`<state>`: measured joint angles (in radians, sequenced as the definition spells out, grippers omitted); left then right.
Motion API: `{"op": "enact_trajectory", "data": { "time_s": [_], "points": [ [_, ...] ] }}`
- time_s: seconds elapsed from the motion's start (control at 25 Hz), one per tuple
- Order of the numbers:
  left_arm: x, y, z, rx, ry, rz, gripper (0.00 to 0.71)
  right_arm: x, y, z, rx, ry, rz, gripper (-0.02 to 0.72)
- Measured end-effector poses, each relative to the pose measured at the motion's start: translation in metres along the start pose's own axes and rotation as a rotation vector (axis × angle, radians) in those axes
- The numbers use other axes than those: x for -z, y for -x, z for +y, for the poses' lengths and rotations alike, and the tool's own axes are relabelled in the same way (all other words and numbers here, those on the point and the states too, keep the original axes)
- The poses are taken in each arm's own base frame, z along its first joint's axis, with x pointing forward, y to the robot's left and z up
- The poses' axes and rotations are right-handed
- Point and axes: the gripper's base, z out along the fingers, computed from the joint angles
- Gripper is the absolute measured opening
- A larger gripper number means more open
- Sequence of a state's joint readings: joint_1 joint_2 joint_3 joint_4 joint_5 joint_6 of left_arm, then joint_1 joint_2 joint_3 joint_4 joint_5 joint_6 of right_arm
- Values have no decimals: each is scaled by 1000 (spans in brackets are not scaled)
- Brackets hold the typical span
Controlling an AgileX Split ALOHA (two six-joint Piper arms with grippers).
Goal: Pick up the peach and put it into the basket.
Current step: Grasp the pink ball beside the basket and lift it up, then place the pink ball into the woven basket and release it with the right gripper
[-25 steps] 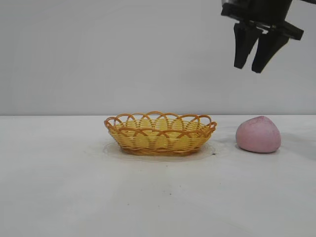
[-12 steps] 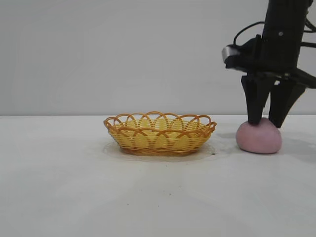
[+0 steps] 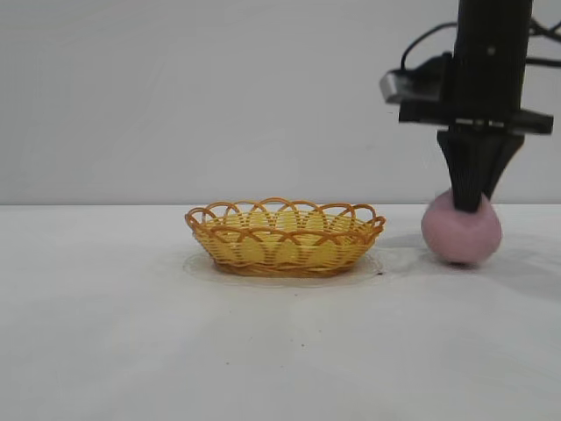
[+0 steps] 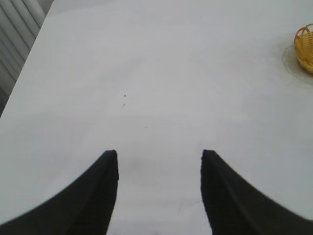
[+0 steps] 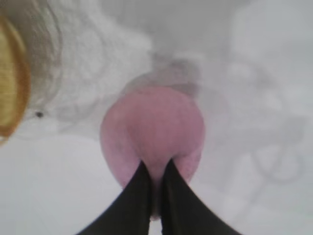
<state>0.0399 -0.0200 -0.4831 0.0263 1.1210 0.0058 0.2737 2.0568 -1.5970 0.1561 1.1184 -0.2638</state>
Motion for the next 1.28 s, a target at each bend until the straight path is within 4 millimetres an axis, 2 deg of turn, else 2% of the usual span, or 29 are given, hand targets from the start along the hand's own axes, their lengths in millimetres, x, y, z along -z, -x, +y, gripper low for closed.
{"op": "enact_trajectory", "data": {
  "time_s": [0.08,0.2,0.4,0.56,0.76,0.92,0.96,1.0,1.2,1.24,1.28],
  "points": [
    [0,0,0,0,0,0,334,19,2,10,22,29,-82,0],
    [0,0,0,0,0,0,334,31,8,35,84,79,-142,0],
    [0,0,0,0,-1,0,334,26,17,84,194,103,-206,0],
    [0,0,0,0,-1,0,334,13,22,109,241,116,-228,0],
    [0,0,0,0,-1,0,334,-22,30,112,239,126,-177,0],
    [0,0,0,0,-1,0,334,-31,40,112,237,134,-170,0],
    [0,0,0,0,-1,0,334,-31,42,112,238,134,-172,59],
    [0,0,0,0,-1,0,334,-31,43,112,231,135,-174,59],
    [0,0,0,0,-1,0,334,-30,43,112,227,125,-170,281],
    [0,0,0,0,-1,0,334,-28,43,112,225,125,-165,304],
    [0,0,0,0,-1,0,334,-27,42,112,222,127,-158,290]
  ]
}}
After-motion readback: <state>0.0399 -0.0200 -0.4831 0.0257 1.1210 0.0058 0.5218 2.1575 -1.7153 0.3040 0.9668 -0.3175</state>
